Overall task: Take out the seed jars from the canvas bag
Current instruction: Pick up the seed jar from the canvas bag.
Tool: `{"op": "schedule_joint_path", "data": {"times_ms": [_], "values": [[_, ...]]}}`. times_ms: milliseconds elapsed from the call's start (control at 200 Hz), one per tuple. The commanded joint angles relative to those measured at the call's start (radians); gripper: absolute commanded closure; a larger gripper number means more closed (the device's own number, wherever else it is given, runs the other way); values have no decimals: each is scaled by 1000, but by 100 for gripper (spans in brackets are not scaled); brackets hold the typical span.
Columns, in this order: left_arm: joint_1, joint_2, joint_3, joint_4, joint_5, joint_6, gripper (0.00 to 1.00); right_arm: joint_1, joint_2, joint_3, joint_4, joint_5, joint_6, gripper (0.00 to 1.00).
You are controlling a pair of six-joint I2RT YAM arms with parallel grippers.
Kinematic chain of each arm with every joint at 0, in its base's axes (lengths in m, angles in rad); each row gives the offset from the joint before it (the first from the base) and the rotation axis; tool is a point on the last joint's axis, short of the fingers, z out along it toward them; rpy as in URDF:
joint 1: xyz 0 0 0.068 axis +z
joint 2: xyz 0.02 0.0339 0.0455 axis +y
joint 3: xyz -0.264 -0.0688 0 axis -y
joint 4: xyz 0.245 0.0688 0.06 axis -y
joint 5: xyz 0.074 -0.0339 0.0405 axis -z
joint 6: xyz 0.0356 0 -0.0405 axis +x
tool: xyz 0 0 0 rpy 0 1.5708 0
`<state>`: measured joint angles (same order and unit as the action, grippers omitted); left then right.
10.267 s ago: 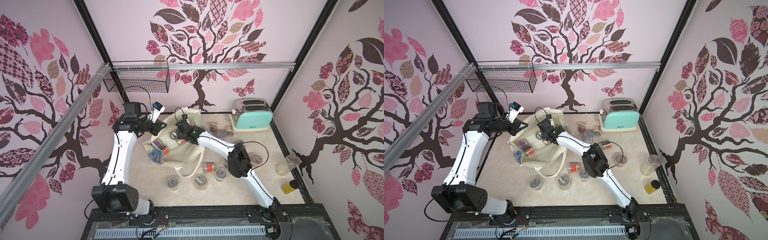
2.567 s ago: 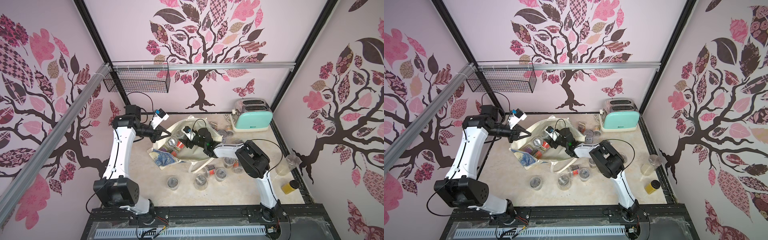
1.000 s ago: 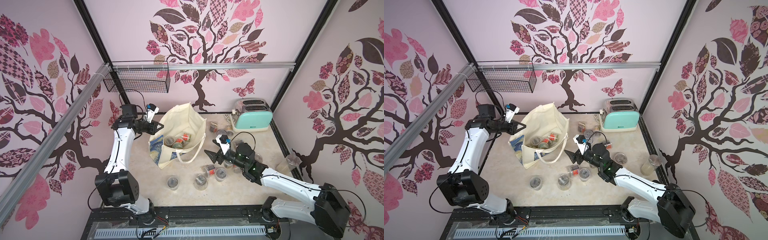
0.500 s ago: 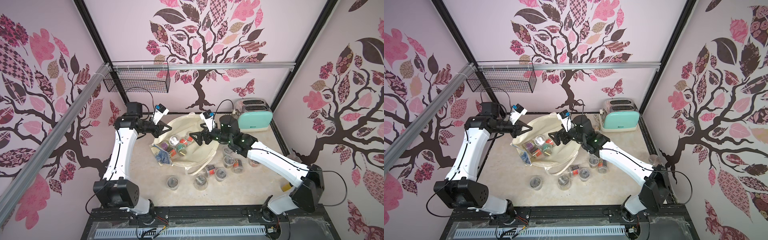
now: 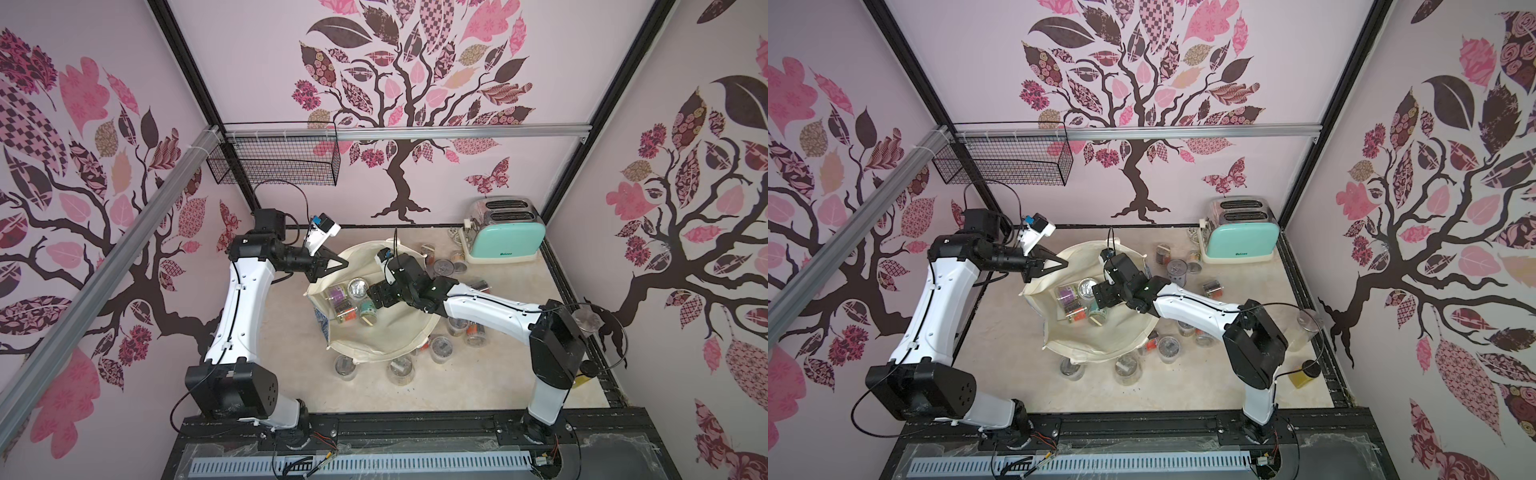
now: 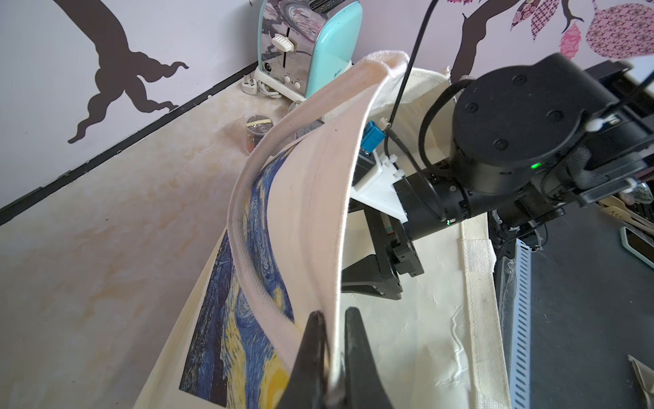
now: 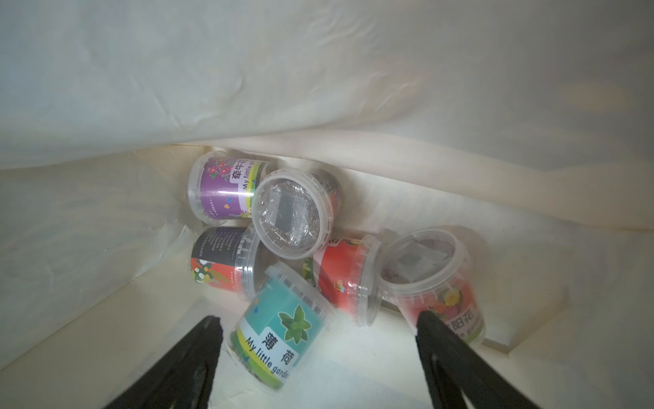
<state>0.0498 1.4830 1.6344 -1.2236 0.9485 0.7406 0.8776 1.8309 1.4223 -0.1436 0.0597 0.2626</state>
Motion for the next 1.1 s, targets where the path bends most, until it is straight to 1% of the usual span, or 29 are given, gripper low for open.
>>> {"op": "schedule_joint_path", "data": {"times_ms": [0, 80, 180, 310, 380, 690, 935, 1095], "values": [[-10, -43, 8, -4, 122, 29, 100, 9, 69, 68, 50, 9, 48, 8], [-9, -46, 9, -5, 125, 26, 100, 11, 96, 79, 75, 3, 76, 5], [-11, -47, 8, -7, 126, 26, 100, 18, 121, 80, 115, -12, 108, 4], [-12, -46, 9, -6, 134, 29, 100, 31, 171, 101, 136, 9, 126, 3], [-13, -47, 9, -5, 141, 28, 100, 34, 204, 122, 133, 17, 130, 0], [-17, -37, 18, -6, 157, 26, 100, 44, 338, 202, 134, 115, 124, 1], [-16, -34, 19, -14, 165, 32, 100, 46, 421, 266, 161, 109, 118, 0], [-17, -35, 20, -27, 162, 45, 100, 46, 467, 283, 170, 136, 125, 3]]}}
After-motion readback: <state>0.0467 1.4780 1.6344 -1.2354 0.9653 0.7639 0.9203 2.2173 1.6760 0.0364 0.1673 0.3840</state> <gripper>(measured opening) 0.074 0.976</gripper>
